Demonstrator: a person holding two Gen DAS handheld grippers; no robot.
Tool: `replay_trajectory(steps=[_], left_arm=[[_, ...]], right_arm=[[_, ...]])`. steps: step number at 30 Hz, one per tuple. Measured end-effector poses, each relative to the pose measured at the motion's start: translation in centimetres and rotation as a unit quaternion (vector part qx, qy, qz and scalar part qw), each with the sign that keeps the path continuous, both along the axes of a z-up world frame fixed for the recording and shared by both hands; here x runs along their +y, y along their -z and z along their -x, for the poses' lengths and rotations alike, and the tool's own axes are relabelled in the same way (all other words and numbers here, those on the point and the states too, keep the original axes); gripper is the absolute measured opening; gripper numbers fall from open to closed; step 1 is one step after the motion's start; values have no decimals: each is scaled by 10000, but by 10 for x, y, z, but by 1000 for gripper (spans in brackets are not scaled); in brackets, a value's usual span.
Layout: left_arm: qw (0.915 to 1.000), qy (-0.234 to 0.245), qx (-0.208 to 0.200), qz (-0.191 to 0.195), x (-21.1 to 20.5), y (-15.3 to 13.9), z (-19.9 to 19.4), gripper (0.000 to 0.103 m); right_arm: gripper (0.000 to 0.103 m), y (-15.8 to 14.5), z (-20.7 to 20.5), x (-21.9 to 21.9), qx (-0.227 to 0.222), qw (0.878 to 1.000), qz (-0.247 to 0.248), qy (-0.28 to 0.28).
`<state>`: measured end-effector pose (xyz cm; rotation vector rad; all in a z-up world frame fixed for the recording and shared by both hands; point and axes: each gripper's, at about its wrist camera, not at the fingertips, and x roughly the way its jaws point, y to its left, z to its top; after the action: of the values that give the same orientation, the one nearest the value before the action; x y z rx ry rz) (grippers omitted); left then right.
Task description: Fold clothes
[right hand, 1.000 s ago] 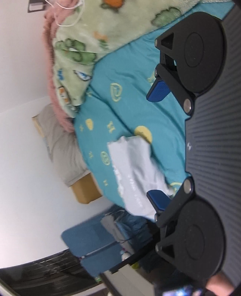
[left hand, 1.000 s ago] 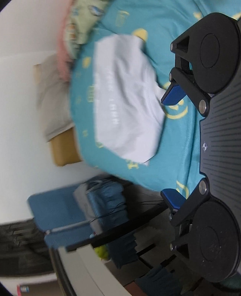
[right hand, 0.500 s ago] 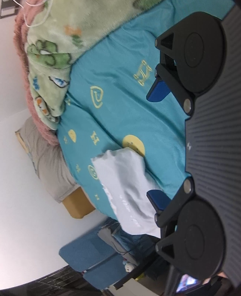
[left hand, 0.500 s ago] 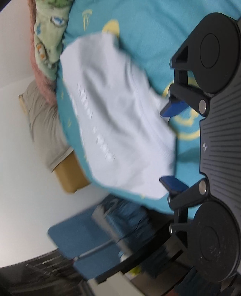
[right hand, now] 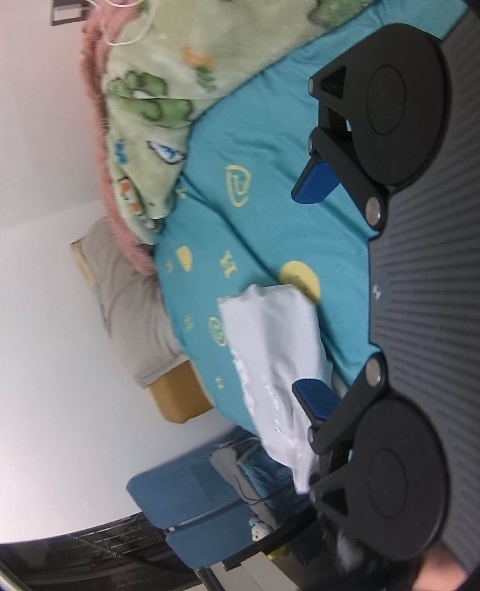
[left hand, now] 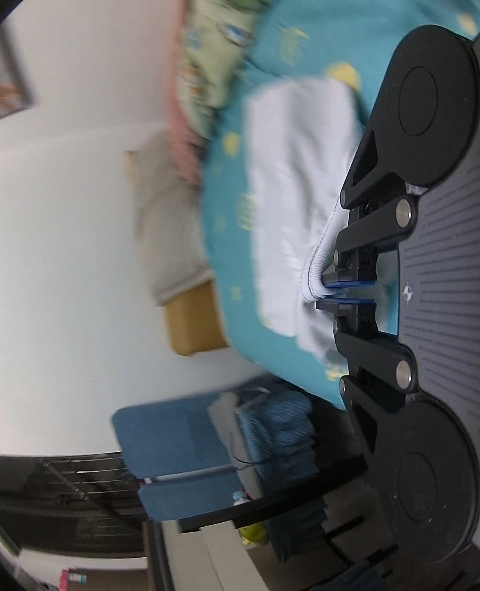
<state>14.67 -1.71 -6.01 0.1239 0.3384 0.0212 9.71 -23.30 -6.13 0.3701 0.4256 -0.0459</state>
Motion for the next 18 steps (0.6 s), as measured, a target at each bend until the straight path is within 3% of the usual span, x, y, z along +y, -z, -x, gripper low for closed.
replay_trajectory(steps=[5, 8, 11, 14, 18], left_arm=[[9970, 206, -359, 652, 14, -51, 44, 6], [9958, 308, -415, 760, 20, -64, 56, 6], [9929, 289, -260, 1124, 31, -67, 52, 6], [9792, 186, 112, 2016, 56, -64, 36, 6], [9660, 156, 318, 2561, 87, -55, 20, 6]], right_arm=[[103, -9, 14, 3, -257, 9996, 111, -19], [103, -10, 16, 14, -304, 9988, 293, -244], [103, -9, 16, 28, -309, 9965, 546, -546], [103, -4, 14, 46, -213, 9923, 798, -920], [103, 7, 5, 65, 148, 9884, 765, -1307]])
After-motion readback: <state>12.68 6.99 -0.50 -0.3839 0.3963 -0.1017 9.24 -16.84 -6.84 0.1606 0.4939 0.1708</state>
